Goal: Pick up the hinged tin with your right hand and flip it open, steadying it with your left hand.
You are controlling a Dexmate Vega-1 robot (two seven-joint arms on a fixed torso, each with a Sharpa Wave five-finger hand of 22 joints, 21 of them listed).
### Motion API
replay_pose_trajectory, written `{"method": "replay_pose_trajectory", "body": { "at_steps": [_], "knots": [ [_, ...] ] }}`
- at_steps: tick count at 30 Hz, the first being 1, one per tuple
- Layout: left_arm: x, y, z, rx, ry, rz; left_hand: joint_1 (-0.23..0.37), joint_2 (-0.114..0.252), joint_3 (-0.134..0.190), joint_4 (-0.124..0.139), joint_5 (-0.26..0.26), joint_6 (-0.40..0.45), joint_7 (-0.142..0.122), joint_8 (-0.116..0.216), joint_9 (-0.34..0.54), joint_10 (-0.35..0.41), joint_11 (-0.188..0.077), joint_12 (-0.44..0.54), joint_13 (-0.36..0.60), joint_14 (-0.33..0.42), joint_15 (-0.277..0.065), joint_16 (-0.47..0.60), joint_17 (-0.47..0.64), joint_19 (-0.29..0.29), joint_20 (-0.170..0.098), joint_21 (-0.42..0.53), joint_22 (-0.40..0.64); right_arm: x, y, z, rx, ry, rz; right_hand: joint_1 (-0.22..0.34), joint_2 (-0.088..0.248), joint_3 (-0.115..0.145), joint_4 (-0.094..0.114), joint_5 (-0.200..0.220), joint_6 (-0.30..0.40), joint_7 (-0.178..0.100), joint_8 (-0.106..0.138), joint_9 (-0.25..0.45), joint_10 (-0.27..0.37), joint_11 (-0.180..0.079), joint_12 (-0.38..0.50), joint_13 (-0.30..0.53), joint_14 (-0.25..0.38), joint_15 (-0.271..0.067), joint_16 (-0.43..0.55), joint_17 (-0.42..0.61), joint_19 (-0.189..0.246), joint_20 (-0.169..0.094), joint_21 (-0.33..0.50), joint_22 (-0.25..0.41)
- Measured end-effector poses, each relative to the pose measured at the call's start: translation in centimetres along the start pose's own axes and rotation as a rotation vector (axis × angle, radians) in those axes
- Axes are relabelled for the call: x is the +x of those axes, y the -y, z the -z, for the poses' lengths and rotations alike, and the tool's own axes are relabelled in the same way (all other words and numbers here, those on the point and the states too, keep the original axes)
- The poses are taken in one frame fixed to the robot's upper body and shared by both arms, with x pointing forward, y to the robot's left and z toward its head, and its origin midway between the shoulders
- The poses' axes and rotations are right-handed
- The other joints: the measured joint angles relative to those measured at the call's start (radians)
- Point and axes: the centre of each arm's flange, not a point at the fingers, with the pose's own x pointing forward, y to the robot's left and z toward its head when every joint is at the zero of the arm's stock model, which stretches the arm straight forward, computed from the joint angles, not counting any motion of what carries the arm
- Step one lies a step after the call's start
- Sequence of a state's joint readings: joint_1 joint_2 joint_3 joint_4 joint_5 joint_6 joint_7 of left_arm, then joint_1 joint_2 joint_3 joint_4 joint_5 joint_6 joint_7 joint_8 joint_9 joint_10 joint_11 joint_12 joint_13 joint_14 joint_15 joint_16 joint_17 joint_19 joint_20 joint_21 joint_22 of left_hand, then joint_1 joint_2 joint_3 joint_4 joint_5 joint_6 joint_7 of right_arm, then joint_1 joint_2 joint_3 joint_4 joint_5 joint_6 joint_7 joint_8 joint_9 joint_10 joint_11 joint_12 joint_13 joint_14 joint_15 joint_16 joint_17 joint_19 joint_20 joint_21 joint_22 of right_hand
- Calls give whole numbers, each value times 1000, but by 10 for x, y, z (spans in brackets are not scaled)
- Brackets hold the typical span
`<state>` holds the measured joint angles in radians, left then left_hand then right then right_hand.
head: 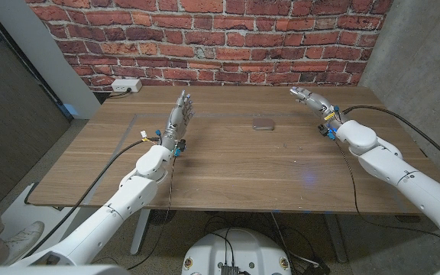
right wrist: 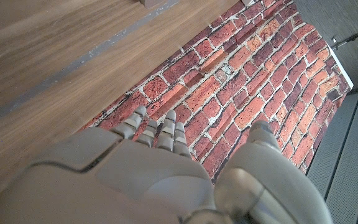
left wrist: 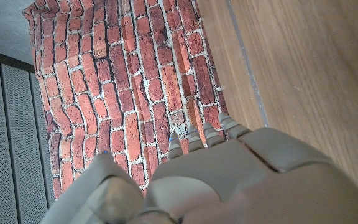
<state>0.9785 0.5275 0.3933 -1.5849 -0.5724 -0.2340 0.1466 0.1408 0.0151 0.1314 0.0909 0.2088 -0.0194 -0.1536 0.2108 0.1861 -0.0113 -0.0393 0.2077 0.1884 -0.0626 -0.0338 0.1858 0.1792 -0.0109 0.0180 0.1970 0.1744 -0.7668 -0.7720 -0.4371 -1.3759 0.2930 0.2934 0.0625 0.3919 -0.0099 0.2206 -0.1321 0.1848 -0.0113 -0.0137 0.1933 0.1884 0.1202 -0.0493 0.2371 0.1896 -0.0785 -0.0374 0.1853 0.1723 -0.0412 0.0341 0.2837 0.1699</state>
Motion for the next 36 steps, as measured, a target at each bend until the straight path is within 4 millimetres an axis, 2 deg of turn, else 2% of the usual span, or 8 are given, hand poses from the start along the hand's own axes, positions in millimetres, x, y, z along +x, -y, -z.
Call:
{"method": "replay_pose_trajectory", "body": {
  "at_steps": [2,7,9,12,15,26,31,36],
  "knots": [
    [-1,-1,-2,6,0,3,0,0,0,0,0,0,0,0,0,0,0,0,0,0,0,0,0,0,0,0,0,0,1,-2,-28,0,-10,3,-3,0,-2,-4,-39,2,-12,0,-12,3,-3,0,0,0,0,2,3,3,-7,0],
    [-2,-5,-8,23,-5,6,0,0,-3,-3,0,0,0,0,0,0,0,0,0,11,-1,0,0,4,4,0,0,1,2,-8,-103,3,-39,7,-7,0,-2,-4,-64,6,-13,0,-16,1,-9,0,4,4,0,3,7,7,-11,2],
    [-2,-6,-9,26,-10,6,0,0,-1,-5,0,4,-4,0,0,1,-1,0,0,19,-1,3,0,29,0,10,0,1,2,-11,-119,7,-46,8,-8,-3,-5,-4,-64,6,-13,0,-15,0,-9,0,15,2,0,3,22,7,-11,5],
    [-1,-10,-15,37,-10,8,6,2,-3,-14,0,27,5,0,0,26,-1,8,0,43,1,7,0,91,-23,31,0,1,0,-16,-158,15,-52,14,-15,-4,-6,-4,-64,6,-13,0,14,-12,1,0,34,2,4,2,45,9,-11,5],
    [-1,-13,-17,42,-11,8,20,1,-3,-14,0,36,10,0,0,27,-2,8,0,48,-2,8,0,111,-36,34,5,0,-1,-18,-187,14,-46,14,-15,-4,-6,-4,-70,12,-13,0,20,-17,2,0,34,2,4,0,44,9,-11,5],
    [-4,-18,-13,-19,-35,22,28,1,2,-18,0,77,16,8,0,49,-2,8,0,59,-2,8,0,94,-27,26,2,1,-5,-36,-329,-1,-69,24,-13,-5,-7,-3,-82,13,-13,0,14,-11,1,0,34,2,4,3,44,9,-18,5],
    [-4,-19,-11,-39,-41,23,32,5,2,-18,0,31,-14,-12,0,66,-20,11,0,73,-2,8,0,94,-27,20,2,2,-7,-44,-391,-6,-82,24,-13,-8,-10,-3,-82,14,-10,0,8,-6,1,0,35,3,3,3,48,12,-26,5],
    [-5,-22,-8,-37,-51,34,37,10,2,-18,0,24,-18,-12,0,61,-14,12,0,75,1,8,0,80,-12,10,2,4,-9,-51,-460,-17,-90,29,-19,-8,-10,-3,-87,19,-4,0,3,-1,-6,0,54,7,3,2,59,16,-26,5]
  ]
}}
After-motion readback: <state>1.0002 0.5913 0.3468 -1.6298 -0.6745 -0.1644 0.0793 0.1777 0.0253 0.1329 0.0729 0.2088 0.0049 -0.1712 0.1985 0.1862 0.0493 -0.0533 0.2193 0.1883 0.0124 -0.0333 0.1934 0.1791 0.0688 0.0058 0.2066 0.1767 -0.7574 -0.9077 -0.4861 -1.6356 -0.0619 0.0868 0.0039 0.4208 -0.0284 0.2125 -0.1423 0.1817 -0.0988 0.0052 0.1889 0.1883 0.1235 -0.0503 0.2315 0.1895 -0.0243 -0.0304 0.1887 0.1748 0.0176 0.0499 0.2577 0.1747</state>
